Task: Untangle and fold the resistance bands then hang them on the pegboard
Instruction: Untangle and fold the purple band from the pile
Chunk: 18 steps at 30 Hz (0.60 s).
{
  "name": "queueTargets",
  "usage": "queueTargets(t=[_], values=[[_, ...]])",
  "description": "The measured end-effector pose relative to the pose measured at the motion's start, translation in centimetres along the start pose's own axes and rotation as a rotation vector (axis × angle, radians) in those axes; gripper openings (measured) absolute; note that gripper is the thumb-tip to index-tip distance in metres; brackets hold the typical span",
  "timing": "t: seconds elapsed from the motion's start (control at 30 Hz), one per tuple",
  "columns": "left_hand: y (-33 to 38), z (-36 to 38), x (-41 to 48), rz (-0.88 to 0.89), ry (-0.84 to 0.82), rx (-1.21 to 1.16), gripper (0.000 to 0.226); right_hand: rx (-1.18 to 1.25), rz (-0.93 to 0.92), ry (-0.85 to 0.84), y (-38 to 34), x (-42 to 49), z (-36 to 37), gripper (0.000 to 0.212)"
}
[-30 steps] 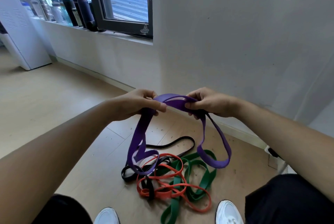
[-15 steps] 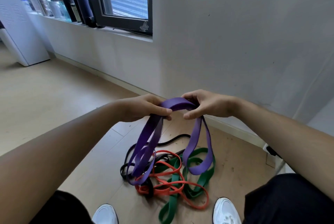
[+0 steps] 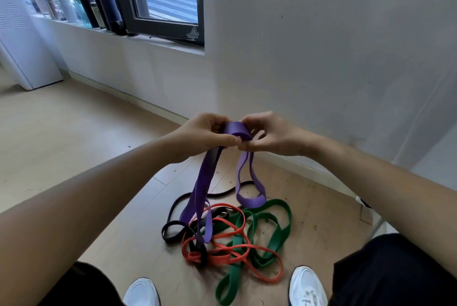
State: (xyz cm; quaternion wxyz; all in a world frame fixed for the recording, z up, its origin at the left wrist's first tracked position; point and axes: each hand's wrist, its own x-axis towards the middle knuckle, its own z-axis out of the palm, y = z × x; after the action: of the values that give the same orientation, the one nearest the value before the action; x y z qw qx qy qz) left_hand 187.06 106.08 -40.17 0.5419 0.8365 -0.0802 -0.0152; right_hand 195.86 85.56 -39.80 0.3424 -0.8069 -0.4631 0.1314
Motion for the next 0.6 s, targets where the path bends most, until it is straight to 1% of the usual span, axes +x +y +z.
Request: queueTargets(t=[0.1, 0.2, 0.33, 0.47, 0.53, 0.6], values=[[-0.2, -0.4, 0.1, 0.04, 0.044, 0.07, 0.022, -0.032, -0.067, 0.097, -0.3, 0.4, -0.1, 0.026], [-1.4, -1.1, 0.0, 0.062, 0.019, 0.225, 0.022, 0.105, -0.078, 0.173, -0.8, 0.2, -0.6, 0.023], [-3.3, -1.5, -0.4, -0.016, -0.003, 0.268, 0.015, 0.282, -0.057, 0.299, -1.2, 0.1, -2.0, 0.016], [-4.4, -1.9, -0.6, -0.099, -0.018, 0.234, 0.015, 0.504, -0.012, 0.508, -0.4, -0.3, -4.0, 0.012], [-4.4, -2.4, -0.4, -0.117, 0.01, 0.177, 0.017, 0.515, 0.018, 0.555, 0.5, -0.4, -4.6, 0.015], [-4.0, -2.9, -0.2, -0.115, 0.057, 0.088, 0.019, 0.437, 0.087, 0.541, 1.7, -0.8, -5.0, 0.017]])
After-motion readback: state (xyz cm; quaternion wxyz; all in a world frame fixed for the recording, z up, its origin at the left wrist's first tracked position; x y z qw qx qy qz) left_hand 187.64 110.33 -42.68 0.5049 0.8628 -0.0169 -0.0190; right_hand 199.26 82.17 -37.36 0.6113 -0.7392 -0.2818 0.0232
